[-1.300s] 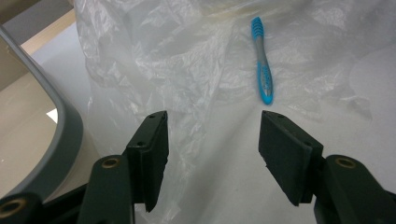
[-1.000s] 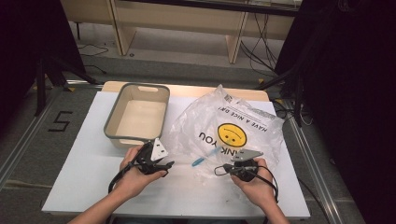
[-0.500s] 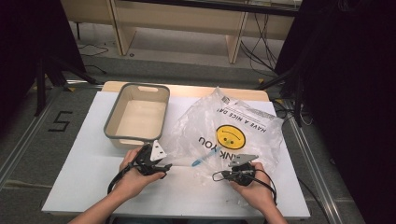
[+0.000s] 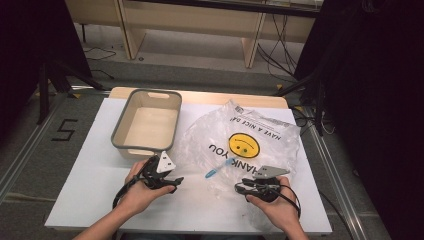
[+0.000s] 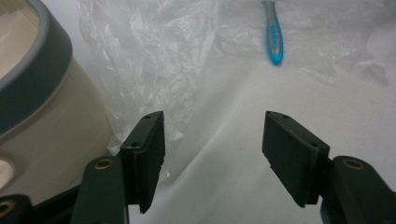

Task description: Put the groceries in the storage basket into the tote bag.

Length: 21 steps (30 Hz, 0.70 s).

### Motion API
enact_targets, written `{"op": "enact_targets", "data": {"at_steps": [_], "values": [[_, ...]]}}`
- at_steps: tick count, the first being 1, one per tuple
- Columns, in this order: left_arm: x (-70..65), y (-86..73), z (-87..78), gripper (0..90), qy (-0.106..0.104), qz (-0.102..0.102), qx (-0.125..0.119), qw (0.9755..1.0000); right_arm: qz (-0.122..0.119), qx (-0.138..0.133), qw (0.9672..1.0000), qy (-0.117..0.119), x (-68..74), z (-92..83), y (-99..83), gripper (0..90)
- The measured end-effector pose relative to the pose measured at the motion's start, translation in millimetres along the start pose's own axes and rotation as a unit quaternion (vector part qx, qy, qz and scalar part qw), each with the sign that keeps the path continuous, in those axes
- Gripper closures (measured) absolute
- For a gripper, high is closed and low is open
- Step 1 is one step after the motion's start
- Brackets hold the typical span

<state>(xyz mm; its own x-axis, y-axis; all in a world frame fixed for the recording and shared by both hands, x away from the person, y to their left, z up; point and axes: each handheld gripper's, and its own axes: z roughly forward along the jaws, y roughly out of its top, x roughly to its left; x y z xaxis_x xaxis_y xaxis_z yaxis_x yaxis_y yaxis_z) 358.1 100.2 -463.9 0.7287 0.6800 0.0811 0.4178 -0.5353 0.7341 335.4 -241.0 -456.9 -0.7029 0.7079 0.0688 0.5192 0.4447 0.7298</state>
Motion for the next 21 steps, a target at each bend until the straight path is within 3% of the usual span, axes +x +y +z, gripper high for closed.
{"op": "enact_targets", "data": {"at_steps": [2,3,4,9,15,21], "values": [[1.3,-1.2,-0.5,36.7,-0.004,-0.011,-0.006,0.9999,0.008,-0.027,0.9996,-0.008,-0.9,-6.1,4.0,55.5],[2.0,-1.7,-0.8,36.7,-0.007,-0.017,-0.008,0.9998,0.008,-0.027,0.9996,-0.008,-0.9,-6.1,4.0,55.5],[2.7,-2.3,-1.6,35.1,-0.003,-0.02,-0.012,0.9997,0.012,-0.051,0.9984,-0.02,-2.4,-11.7,8.0,52.2],[3.3,-3.5,-3.8,33.4,-0.003,-0.02,-0.014,0.9997,0.03,-0.082,0.9949,-0.05,-8.8,-21.6,8.1,49.7],[4.5,-7.2,-5.7,32.3,-0.003,-0.022,-0.015,0.9996,0.063,-0.086,0.9911,-0.08,-21.6,-31.4,-2.8,49.0],[6.6,-9.9,-5.8,32.2,0.0,-0.028,-0.015,0.9995,0.072,-0.073,0.991,-0.086,-27.8,-33.7,-13.8,48.9]]}}
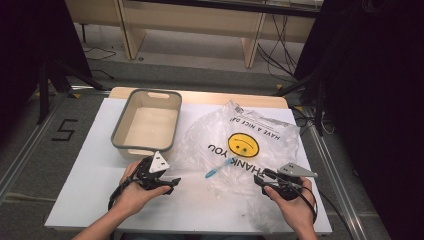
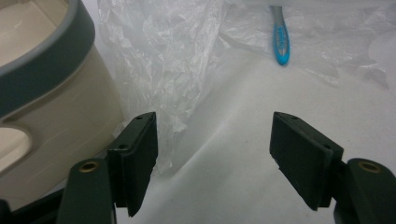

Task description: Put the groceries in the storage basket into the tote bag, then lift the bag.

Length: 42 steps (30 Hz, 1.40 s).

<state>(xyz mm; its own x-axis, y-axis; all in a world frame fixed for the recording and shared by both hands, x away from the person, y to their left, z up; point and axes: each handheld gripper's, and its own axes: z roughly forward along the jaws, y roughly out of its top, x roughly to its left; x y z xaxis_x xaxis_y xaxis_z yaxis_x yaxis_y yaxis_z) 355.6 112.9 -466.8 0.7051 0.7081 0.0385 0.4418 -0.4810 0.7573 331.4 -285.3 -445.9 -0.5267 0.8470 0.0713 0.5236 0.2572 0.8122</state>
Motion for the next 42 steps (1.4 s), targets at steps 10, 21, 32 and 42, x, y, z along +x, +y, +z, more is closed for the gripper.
{"op": "enact_targets", "data": {"at_steps": [10,21,32,42], "values": [[0.9,-1.2,0.4,32.2,0.002,-0.001,-0.002,1.0,0.003,0.004,1.0,-0.004,-1.8,1.0,-2.2,48.4],[-1.0,-0.3,2.7,31.8,-0.002,0.002,0.001,1.0,0.005,0.007,1.0,0.0,-1.8,1.1,-2.5,48.1],[1.9,-2.5,0.5,31.8,0.005,-0.001,-0.004,1.0,0.0,0.007,1.0,0.004,-0.9,5.6,0.5,48.1],[0.8,-0.4,4.4,30.8,0.007,0.006,0.001,1.0,-0.005,0.009,0.9999,0.01,0.0,2.4,-0.9,48.0]]}}
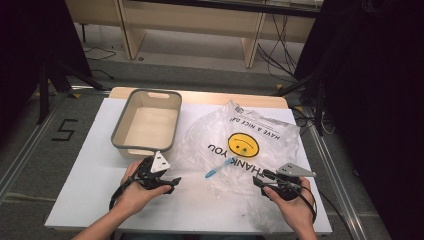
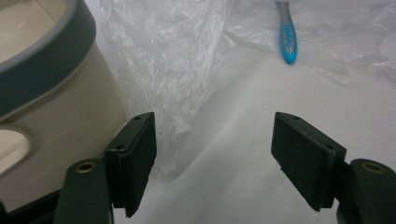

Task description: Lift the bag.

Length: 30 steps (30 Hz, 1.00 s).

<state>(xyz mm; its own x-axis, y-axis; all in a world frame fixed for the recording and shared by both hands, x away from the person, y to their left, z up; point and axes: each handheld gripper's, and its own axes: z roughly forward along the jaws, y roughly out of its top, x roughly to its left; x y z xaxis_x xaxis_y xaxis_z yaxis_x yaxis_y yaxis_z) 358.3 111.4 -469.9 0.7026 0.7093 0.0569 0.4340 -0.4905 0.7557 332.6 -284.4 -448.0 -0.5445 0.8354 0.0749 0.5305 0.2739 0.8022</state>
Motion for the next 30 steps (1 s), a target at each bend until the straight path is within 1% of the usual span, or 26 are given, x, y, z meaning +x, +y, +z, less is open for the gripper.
{"op": "enact_targets", "data": {"at_steps": [2,5,6,7,10,11,12,14,15,16,17,18,19,20,21,22,23,24,25,27,28,29,30], "values": [[0.5,-0.7,1.5,30.5,-0.001,-0.004,0.002,1.0,-0.002,0.002,1.0,0.002,1.0,1.3,0.1,47.8],[0.6,-1.4,3.5,30.3,-0.001,-0.002,0.007,1.0,-0.014,0.012,0.9998,0.009,3.5,4.7,-0.6,47.5],[0.6,-1.3,3.9,30.3,-0.002,-0.002,0.007,1.0,-0.014,0.012,0.9998,0.009,3.5,4.7,-0.6,47.5],[0.6,-1.2,4.8,30.1,-0.001,-0.001,0.009,1.0,-0.021,0.018,0.9995,0.015,5.8,6.2,-0.5,47.1],[0.7,-0.8,7.3,29.8,-0.001,0.0,0.016,0.9999,-0.032,0.025,0.9989,0.024,8.5,6.4,-1.5,45.8],[0.9,-1.1,8.4,29.8,-0.001,0.001,0.019,0.9998,-0.035,0.029,0.9986,0.027,9.2,6.2,-2.5,45.7],[1.4,-1.9,10.4,29.8,0.001,-0.002,0.024,0.9997,-0.038,0.034,0.9983,0.029,9.6,6.0,-3.5,45.2],[2.0,-1.9,11.0,30.0,0.002,-0.002,0.028,0.9996,-0.046,0.052,0.9972,0.029,11.2,6.0,-5.2,43.8],[2.3,-2.0,12.2,30.7,0.003,-0.006,0.027,0.9996,-0.051,0.06,0.9965,0.027,12.1,5.9,-6.1,43.4],[3.2,-1.9,13.2,30.7,0.004,-0.007,0.031,0.9995,-0.051,0.06,0.9965,0.027,12.1,5.9,-6.1,43.4],[4.4,-2.0,15.1,33.6,0.006,-0.008,0.036,0.9993,-0.053,0.081,0.9949,0.028,13.5,6.4,-8.4,41.8],[5.0,-2.3,16.6,35.7,0.006,-0.01,0.039,0.9992,-0.053,0.094,0.9937,0.031,14.0,7.1,-9.3,41.1],[6.2,-2.7,18.2,38.4,0.009,-0.006,0.046,0.9989,-0.06,0.109,0.9916,0.037,14.5,8.3,-10.7,41.3],[6.9,-3.3,19.9,40.4,0.014,-0.008,0.054,0.9984,-0.066,0.117,0.9902,0.039,15.3,9.0,-12.1,41.5],[7.5,-3.8,21.3,42.3,0.016,-0.007,0.062,0.998,-0.067,0.122,0.9895,0.038,15.9,9.8,-13.0,41.5],[8.0,-4.1,22.7,42.3,0.014,-0.008,0.065,0.9977,-0.067,0.122,0.9895,0.038,15.9,9.8,-13.0,41.5],[8.6,-3.9,23.2,45.1,0.011,-0.013,0.065,0.9977,-0.073,0.132,0.9877,0.04,16.8,10.7,-13.6,42.0],[9.5,-3.2,23.2,45.1,0.008,-0.011,0.065,0.9978,-0.073,0.132,0.9877,0.04,16.8,10.7,-13.6,42.0],[9.8,-2.8,23.4,50.5,0.004,-0.01,0.066,0.9978,-0.075,0.138,0.9869,0.037,17.7,10.9,-13.6,43.4],[10.6,-2.2,24.1,54.9,-0.004,-0.02,0.069,0.9974,-0.082,0.145,0.9855,0.034,18.0,11.2,-14.0,45.1],[12.0,-1.3,24.4,57.4,-0.014,-0.029,0.072,0.9969,-0.086,0.148,0.9846,0.035,18.1,11.2,-14.3,46.2],[12.0,-1.3,24.4,60.4,-0.014,-0.029,0.072,0.9969,-0.087,0.153,0.9837,0.035,18.4,11.1,-14.5,47.4],[12.3,-1.0,24.5,63.6,-0.014,-0.036,0.072,0.9967,-0.09,0.157,0.9828,0.036,18.7,11.4,-15.0,48.6]]}}
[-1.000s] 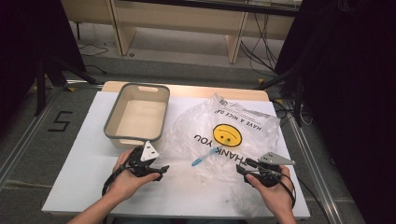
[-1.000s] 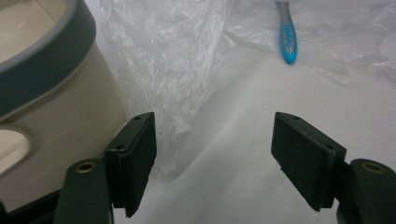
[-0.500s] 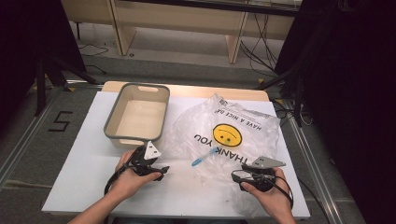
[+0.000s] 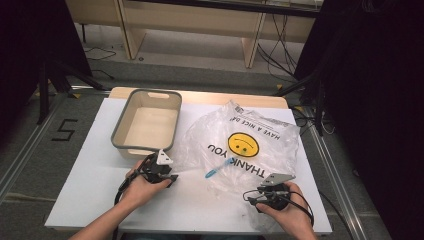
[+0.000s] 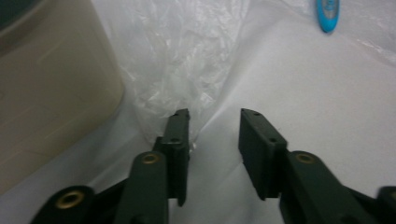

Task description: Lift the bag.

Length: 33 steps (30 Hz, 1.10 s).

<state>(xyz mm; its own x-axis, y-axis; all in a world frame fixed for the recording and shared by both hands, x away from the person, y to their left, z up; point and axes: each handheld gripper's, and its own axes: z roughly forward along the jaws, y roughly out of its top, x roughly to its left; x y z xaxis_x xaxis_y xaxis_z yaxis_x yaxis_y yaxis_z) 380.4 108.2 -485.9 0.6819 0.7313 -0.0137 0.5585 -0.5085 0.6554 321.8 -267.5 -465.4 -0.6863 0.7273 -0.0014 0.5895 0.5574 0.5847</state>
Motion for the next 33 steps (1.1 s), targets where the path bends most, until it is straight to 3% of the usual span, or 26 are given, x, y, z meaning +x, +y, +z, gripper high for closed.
{"op": "enact_targets", "data": {"at_steps": [1,4,9,17,21,27,30,33], "values": [[0.9,0.3,-0.3,63.6,0.002,-0.002,0.001,1.0,0.0,0.0,1.0,0.0,0.0,0.0,0.0,48.6],[2.4,1.5,-1.1,77.4,0.005,-0.01,0.009,0.9999,-0.017,0.02,0.9996,-0.001,1.2,0.5,-0.9,54.9],[3.5,1.8,-2.0,89.2,0.001,-0.018,0.015,0.9997,-0.03,0.035,0.9989,0.0,-0.1,2.8,-2.7,60.4],[3.5,2.1,-4.7,89.5,-0.007,-0.018,0.024,0.9995,-0.03,0.04,0.9987,0.005,-0.5,1.8,-2.3,75.0],[2.3,3.5,-10.5,89.6,-0.003,-0.013,0.016,0.9998,-0.025,0.042,0.9988,0.008,-3.4,0.8,-3.2,87.9],[3.0,1.9,-24.4,89.5,0.002,-0.01,-0.006,0.9999,-0.021,0.043,0.9988,0.011,-4.5,0.9,-3.3,90.0],[4.2,0.4,-27.3,89.6,0.0,-0.009,-0.005,0.9999,-0.021,0.044,0.9988,0.011,-4.9,0.6,-3.3,90.0],[3.8,0.1,-29.5,89.5,0.01,-0.004,-0.013,0.9999,-0.02,0.044,0.9988,0.01,-4.9,0.5,-3.4,90.0]]}}
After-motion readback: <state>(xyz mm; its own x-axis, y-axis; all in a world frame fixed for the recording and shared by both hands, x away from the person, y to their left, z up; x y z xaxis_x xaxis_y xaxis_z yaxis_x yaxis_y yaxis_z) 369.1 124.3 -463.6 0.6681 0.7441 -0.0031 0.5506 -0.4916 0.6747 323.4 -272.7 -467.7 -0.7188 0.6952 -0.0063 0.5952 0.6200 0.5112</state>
